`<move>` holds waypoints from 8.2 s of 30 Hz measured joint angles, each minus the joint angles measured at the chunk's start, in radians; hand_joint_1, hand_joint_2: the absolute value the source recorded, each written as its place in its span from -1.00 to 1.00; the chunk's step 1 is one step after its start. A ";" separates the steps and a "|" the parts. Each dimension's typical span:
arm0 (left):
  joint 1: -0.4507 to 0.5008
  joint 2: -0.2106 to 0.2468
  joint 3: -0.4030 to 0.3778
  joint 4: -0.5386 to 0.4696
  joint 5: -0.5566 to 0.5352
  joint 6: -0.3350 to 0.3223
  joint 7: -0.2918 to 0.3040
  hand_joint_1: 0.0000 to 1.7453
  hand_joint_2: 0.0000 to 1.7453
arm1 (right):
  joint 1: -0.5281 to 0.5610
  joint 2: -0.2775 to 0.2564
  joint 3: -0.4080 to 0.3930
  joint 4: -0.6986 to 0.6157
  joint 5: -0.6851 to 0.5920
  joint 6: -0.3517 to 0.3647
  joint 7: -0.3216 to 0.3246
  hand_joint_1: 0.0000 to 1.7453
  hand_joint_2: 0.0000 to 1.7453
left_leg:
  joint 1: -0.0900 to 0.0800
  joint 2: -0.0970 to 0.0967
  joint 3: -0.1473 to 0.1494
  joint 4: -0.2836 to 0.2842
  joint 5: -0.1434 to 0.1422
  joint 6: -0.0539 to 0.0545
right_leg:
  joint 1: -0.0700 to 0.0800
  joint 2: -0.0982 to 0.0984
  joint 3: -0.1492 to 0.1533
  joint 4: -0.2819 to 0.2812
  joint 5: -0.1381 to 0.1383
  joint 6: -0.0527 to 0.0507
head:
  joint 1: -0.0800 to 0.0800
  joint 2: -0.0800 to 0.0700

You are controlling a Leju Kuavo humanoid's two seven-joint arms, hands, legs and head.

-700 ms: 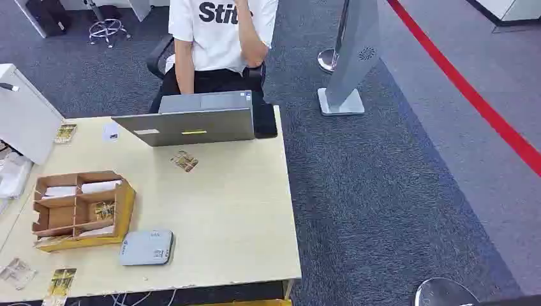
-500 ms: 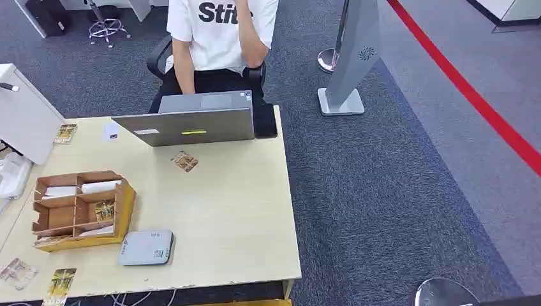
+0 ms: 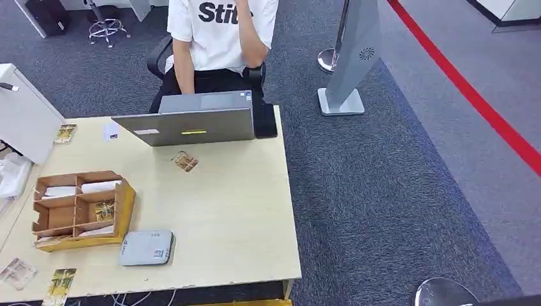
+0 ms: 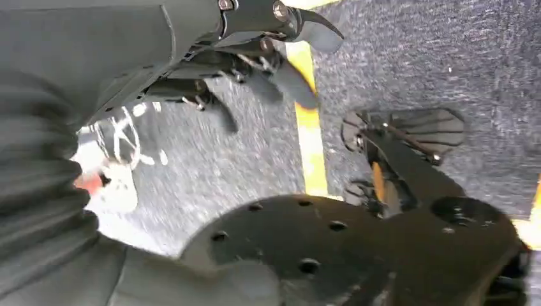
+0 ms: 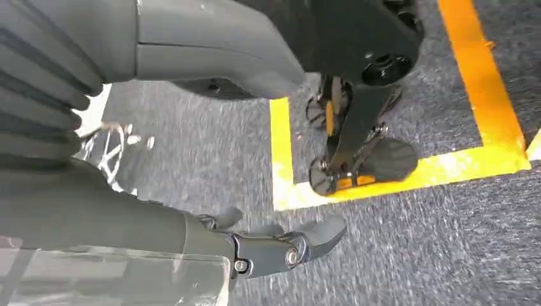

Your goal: Pass the card to the sensor for recognition and then transmit it.

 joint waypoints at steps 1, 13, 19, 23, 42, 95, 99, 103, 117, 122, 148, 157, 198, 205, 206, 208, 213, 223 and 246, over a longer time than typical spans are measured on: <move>-0.003 -0.004 0.000 0.006 0.024 0.006 -0.004 -1.00 1.00 | -0.004 0.001 0.006 0.007 -0.024 -0.003 0.000 -1.00 1.00 | 0.000 0.000 0.000 0.000 0.000 0.000 | 0.000 0.000 0.000 0.000 0.000 0.000 | 0.000 0.000; -0.043 -0.029 -0.006 0.077 0.332 0.024 -0.054 -1.00 1.00 | -0.055 0.016 0.082 0.089 -0.326 -0.038 -0.021 -1.00 -1.00 | 0.000 0.000 0.000 0.000 0.000 0.000 | 0.000 0.000 0.000 0.000 0.000 0.000 | 0.000 0.000; -0.055 -0.034 0.025 0.099 0.504 -0.008 -0.103 -1.00 1.00 | -0.083 0.015 0.105 0.121 -0.434 -0.082 -0.062 -1.00 -1.00 | 0.000 0.000 0.000 0.000 0.000 0.000 | 0.000 0.000 0.000 0.000 0.000 0.000 | 0.000 0.000; -0.055 -0.026 0.062 0.103 0.603 -0.038 -0.119 -1.00 1.00 | -0.096 0.008 0.108 0.132 -0.473 -0.115 -0.064 -1.00 1.00 | 0.000 0.000 0.000 0.000 0.000 0.000 | 0.000 0.000 0.000 0.000 0.000 0.000 | 0.000 0.000; 0.156 -0.269 0.733 -0.778 0.491 0.271 -0.232 -1.00 1.00 | -0.110 0.008 0.079 0.141 -0.514 -0.087 -0.049 -1.00 1.00 | 0.000 0.002 0.002 0.000 -0.001 0.000 | -0.002 0.003 0.001 0.000 0.000 0.000 | 0.000 0.000; -0.198 0.222 0.151 -1.446 -0.497 0.164 -0.302 -1.00 -1.00 | -0.121 0.057 0.147 0.145 -0.390 -0.087 -0.038 -1.00 1.00 | 0.000 -0.002 0.005 0.001 0.003 -0.003 | -0.001 0.000 0.004 0.001 0.001 -0.002 | 0.000 0.000; -0.273 0.270 0.143 -1.385 -0.502 0.129 -0.233 -1.00 1.00 | -0.122 0.057 0.151 0.145 -0.374 -0.084 -0.039 -1.00 1.00 | 0.000 -0.003 0.003 0.001 0.003 -0.003 | -0.001 -0.002 0.003 0.000 0.001 -0.002 | 0.001 0.000; -0.420 0.353 0.132 -1.275 -0.634 0.152 -0.166 -1.00 1.00 | -0.124 0.056 0.160 0.145 -0.363 -0.082 -0.033 -1.00 1.00 | 0.001 -0.002 0.004 0.001 0.004 -0.005 | 0.000 -0.002 0.002 0.001 0.004 -0.005 | 0.000 0.000; -0.820 0.571 -0.027 -0.861 -1.130 0.159 0.007 -1.00 1.00 | -0.126 0.034 0.196 0.145 -0.321 -0.045 0.033 -1.00 1.00 | 0.002 0.002 0.003 0.001 0.006 -0.007 | 0.001 0.003 -0.001 0.002 0.005 -0.006 | 0.000 0.000; -0.848 0.571 -0.071 -0.817 -1.156 0.156 0.019 -1.00 1.00 | -0.127 0.026 0.199 0.145 -0.321 -0.040 0.037 -1.00 1.00 | 0.002 0.002 0.002 0.001 0.006 -0.007 | 0.001 0.003 -0.001 0.002 0.006 -0.006 | 0.000 0.000; -0.816 0.553 -0.123 -0.822 -1.123 0.194 0.020 1.00 1.00 | -0.126 0.024 0.205 0.148 -0.325 -0.063 0.029 -1.00 1.00 | 0.002 0.003 0.001 0.001 0.006 -0.007 | 0.001 0.004 -0.002 0.002 0.006 -0.006 | 0.000 0.000; -0.345 0.337 -0.080 -1.250 -0.981 0.403 -0.154 1.00 1.00 | -0.122 0.050 0.203 0.149 -0.360 -0.106 0.007 -1.00 1.00 | -0.001 0.008 0.002 0.000 0.001 -0.003 | -0.003 0.009 -0.002 0.001 0.004 -0.004 | 0.000 0.000; 0.025 0.034 0.053 -1.116 -0.787 0.321 -0.169 1.00 1.00 | -0.114 0.064 0.165 0.150 -0.349 -0.133 0.001 -1.00 1.00 | -0.001 0.005 0.003 0.000 -0.001 0.000 | -0.002 0.004 0.001 0.000 0.001 0.000 | 0.000 0.000; 0.016 0.027 0.053 -1.085 -0.805 0.305 -0.148 1.00 1.00 | -0.114 0.064 0.165 0.150 -0.338 -0.129 0.004 -1.00 1.00 | -0.001 0.005 0.003 0.000 -0.001 -0.001 | -0.002 0.004 0.001 0.000 0.001 0.000 | 0.000 0.000; 0.016 0.027 0.053 -1.085 -0.805 0.305 -0.148 1.00 1.00 | -0.114 0.064 0.165 0.150 -0.338 -0.129 0.004 -1.00 1.00 | -0.001 0.005 0.003 0.000 -0.001 -0.001 | -0.002 0.004 0.001 0.000 0.001 0.000 | 0.000 0.000; 0.016 0.027 0.053 -1.085 -0.805 0.305 -0.148 1.00 1.00 | -0.114 0.064 0.165 0.150 -0.338 -0.129 0.004 -1.00 1.00 | -0.001 0.005 0.003 0.000 -0.001 -0.001 | -0.002 0.004 0.001 0.000 0.001 0.000 | 0.000 0.000; 0.012 0.027 0.053 -1.057 -0.812 0.296 -0.139 1.00 1.00 | -0.115 0.064 0.165 0.150 -0.336 -0.125 0.006 -1.00 1.00 | -0.001 0.005 0.003 0.000 -0.001 -0.001 | -0.002 0.004 0.001 0.000 0.001 0.000 | 0.000 0.000; -0.011 0.031 0.048 -1.045 -0.897 0.314 -0.153 1.00 1.00 | -0.115 0.064 0.165 0.150 -0.328 -0.124 0.006 -1.00 1.00 | -0.001 0.004 0.004 0.001 0.000 0.000 | -0.002 0.003 0.002 0.000 0.001 0.000 | 0.000 0.000; -0.574 0.279 -0.048 -1.007 -1.075 0.225 -0.030 1.00 1.00 | -0.127 0.056 0.221 0.150 -0.247 -0.083 0.012 -1.00 1.00 | 0.000 0.003 0.002 0.001 0.006 -0.003 | -0.001 0.003 0.000 0.002 0.006 -0.004 | 0.000 0.000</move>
